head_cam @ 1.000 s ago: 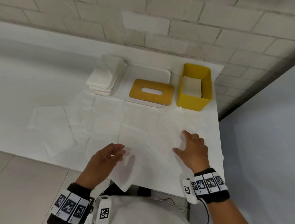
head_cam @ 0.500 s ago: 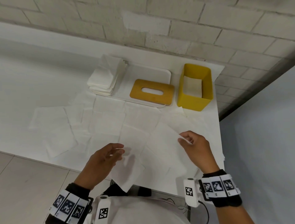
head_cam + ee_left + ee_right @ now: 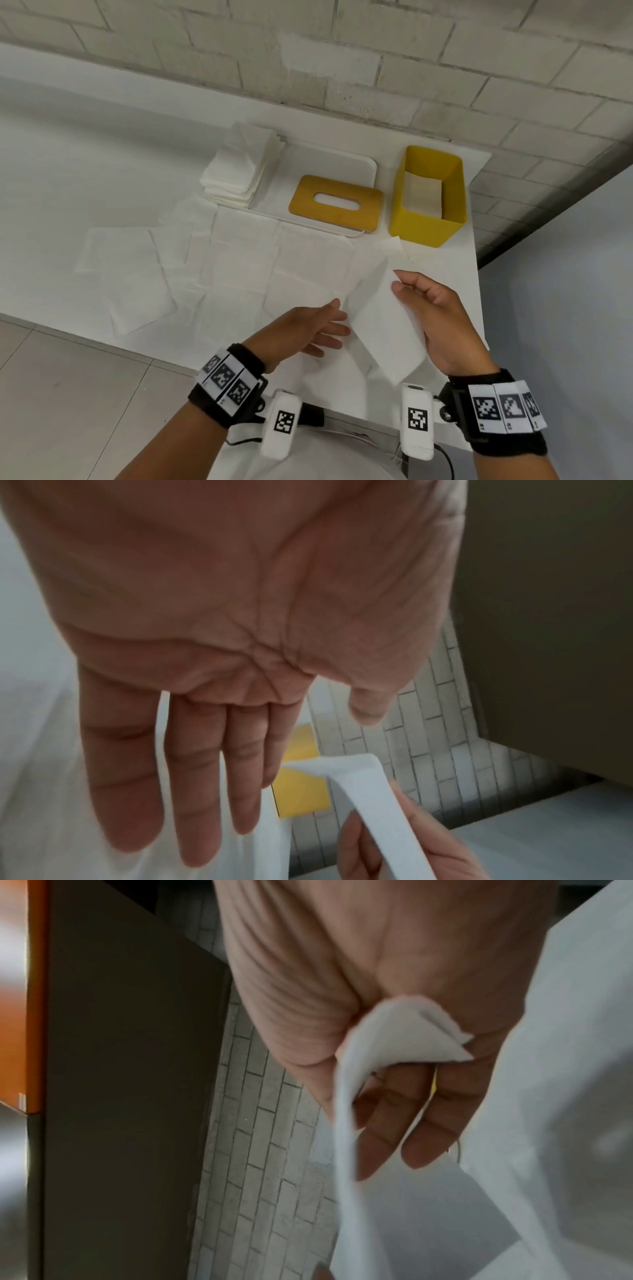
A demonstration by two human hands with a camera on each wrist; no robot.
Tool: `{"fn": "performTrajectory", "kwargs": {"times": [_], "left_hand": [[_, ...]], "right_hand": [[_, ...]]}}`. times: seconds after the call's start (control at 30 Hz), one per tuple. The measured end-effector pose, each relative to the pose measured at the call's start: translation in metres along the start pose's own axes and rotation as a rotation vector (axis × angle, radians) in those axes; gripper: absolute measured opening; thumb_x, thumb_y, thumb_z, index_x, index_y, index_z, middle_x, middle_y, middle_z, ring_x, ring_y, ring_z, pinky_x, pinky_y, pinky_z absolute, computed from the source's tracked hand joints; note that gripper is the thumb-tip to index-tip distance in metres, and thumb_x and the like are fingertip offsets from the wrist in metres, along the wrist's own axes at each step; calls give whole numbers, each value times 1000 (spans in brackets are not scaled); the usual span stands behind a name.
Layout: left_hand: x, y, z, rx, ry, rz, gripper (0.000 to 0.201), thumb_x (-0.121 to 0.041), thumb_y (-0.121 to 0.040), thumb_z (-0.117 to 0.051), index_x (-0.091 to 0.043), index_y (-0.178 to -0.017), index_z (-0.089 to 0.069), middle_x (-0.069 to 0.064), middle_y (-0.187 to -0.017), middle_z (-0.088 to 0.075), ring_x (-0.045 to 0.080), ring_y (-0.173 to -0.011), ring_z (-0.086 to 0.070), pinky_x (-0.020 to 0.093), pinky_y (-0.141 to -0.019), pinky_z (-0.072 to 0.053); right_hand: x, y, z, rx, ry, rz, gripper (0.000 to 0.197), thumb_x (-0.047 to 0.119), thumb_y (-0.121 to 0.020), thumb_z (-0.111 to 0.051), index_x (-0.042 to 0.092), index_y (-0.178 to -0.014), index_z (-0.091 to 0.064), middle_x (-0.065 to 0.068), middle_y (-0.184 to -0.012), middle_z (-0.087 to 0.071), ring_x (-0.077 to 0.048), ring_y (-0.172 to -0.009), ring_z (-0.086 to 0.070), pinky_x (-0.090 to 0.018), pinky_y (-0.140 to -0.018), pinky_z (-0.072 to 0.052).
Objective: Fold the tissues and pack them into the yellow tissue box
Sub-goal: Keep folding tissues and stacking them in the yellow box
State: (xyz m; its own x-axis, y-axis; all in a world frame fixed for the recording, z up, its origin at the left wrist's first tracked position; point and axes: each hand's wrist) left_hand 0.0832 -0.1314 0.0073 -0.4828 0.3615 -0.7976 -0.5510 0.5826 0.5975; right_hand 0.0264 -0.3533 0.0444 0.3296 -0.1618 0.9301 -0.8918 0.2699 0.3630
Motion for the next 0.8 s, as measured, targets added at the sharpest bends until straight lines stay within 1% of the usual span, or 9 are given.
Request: {"fn": "performTrajectory", "kwargs": {"times": [0.13, 0.23, 0.3, 0.4, 0.47, 0.53, 0.6, 0.67, 0.8], "left_hand": [[-4, -11, -11, -10, 341, -66, 42, -45, -107, -44, -16, -128, -65, 7, -116, -77, 23, -101, -74, 41, -95, -57], [-5, -15, -10, -136, 531, -179, 16, -23, -104, -56, -14, -98, -68, 11, -109, -75, 25, -93, -72, 38, -88, -60], [-5, -15, -4, -263, 496, -211, 17, -18, -101, -62, -10, -85, -62, 14, -97, -71, 26, -87, -67, 35, -79, -60], [-4, -9, 3, -439, 333, -279, 24, -15, -98, -67, 3, -84, -57, 12, -77, -60, 22, -76, -59, 34, -71, -59], [-6, -2, 1, -532, 234, -322, 33, -16, -96, -69, -5, -71, -51, 2, -61, -48, 14, -63, -51, 34, -66, -59], [-10, 6, -5, -597, 147, -363, 36, -18, -95, -71, -9, -69, -48, -3, -55, -46, 15, -60, -52, 38, -66, -63], [-14, 13, -14, -567, 143, -411, 27, -22, -98, -68, -4, -79, -59, 2, -65, -66, 20, -69, -68, 42, -71, -65], [-17, 20, -21, -471, 153, -434, 32, -34, -102, -58, -6, -96, -72, 5, -89, -79, 21, -87, -77, 35, -75, -64], [-15, 30, -21, -410, 96, -454, 64, -57, -101, -27, -19, -117, -76, -3, -108, -80, 13, -103, -74, 31, -86, -61]], "right_hand": [[-2, 6, -6, 59, -24, -7, 21, 9, -100, -58, 10, -114, -72, -10, -112, -76, -25, -104, -71, -39, -95, -54], [-11, 9, -9, 89, 91, 18, 20, 9, -101, -58, 13, -113, -73, -5, -107, -78, -16, -98, -73, -26, -83, -55], [-19, 10, -9, 44, 203, 27, 21, 10, -100, -61, 22, -114, -72, -1, -95, -77, -12, -86, -71, -21, -72, -54], [-32, 8, -10, -29, 398, 55, 28, 15, -96, -66, 34, -116, -66, 0, -92, -73, -12, -87, -69, -31, -82, -56], [-31, 9, -16, -113, 540, 210, 32, 16, -94, -69, 35, -119, -62, 7, -101, -67, -2, -91, -65, -18, -80, -51], [-22, 12, -26, -93, 521, 331, 35, 18, -92, -71, 34, -122, -60, 11, -108, -65, -2, -95, -66, -15, -81, -51], [-15, 18, -40, 90, 467, 339, 42, 24, -91, -73, 35, -129, -58, 15, -115, -65, -4, -102, -67, -16, -87, -52], [-16, 22, -51, 217, 529, 352, 52, 31, -92, -73, 36, -139, -52, 22, -127, -62, 2, -113, -62, -13, -94, -48], [-23, 19, -60, 118, 543, 435, 40, 24, -98, -65, 30, -137, -55, 27, -121, -62, 13, -112, -57, -4, -93, -41]]}}
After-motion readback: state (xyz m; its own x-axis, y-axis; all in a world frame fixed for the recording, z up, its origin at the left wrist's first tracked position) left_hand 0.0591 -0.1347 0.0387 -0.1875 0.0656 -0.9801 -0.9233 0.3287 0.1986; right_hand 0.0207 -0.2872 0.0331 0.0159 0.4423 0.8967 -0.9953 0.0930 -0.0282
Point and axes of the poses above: each hand's wrist, its own y-axis away from the middle knuckle, its own z-axis out of the back of the hand, x = y × z
